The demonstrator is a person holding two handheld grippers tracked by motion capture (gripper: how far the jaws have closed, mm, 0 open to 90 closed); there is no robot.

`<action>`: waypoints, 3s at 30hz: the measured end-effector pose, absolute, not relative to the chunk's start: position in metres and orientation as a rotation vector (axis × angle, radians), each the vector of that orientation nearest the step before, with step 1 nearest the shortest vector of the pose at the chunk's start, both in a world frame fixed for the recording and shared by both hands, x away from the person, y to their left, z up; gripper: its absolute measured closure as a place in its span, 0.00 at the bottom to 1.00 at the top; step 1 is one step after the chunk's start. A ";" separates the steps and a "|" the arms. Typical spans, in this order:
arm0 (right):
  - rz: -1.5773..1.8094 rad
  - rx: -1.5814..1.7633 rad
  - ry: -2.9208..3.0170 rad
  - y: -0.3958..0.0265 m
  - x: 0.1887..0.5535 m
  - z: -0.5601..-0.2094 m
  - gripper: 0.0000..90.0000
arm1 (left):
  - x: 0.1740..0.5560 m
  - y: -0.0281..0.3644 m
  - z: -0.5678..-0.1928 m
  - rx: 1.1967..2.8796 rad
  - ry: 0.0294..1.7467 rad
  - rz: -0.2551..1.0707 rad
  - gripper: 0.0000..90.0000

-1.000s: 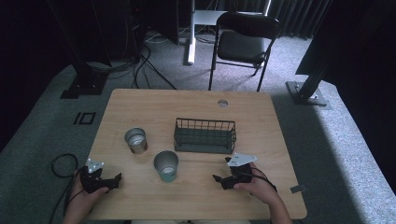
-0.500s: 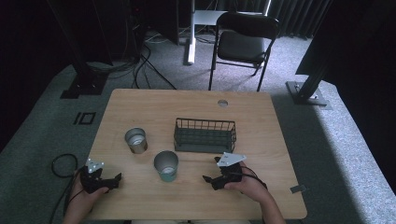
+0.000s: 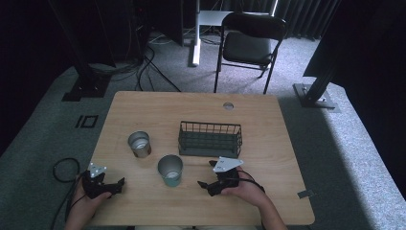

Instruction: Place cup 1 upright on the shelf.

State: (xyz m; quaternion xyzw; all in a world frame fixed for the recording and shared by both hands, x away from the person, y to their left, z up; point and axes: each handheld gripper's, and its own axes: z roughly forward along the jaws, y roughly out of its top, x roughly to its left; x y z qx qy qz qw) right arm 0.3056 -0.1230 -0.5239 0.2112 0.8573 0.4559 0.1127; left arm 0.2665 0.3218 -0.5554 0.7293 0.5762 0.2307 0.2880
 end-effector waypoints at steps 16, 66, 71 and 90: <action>1.399 0.535 2.517 -0.090 0.305 -0.523 0.13 | 0.267 0.322 -0.555 1.947 1.539 0.616 0.00; 1.650 0.455 2.428 -0.026 0.316 -0.522 0.13 | 0.266 0.322 -0.555 1.948 1.539 0.616 0.00; 1.671 0.465 2.422 -0.023 0.318 -0.521 0.13 | 0.266 0.322 -0.555 1.947 1.539 0.616 0.00; 1.695 0.476 2.382 -0.023 0.317 -0.493 0.14 | 0.266 0.322 -0.555 1.947 1.539 0.616 0.00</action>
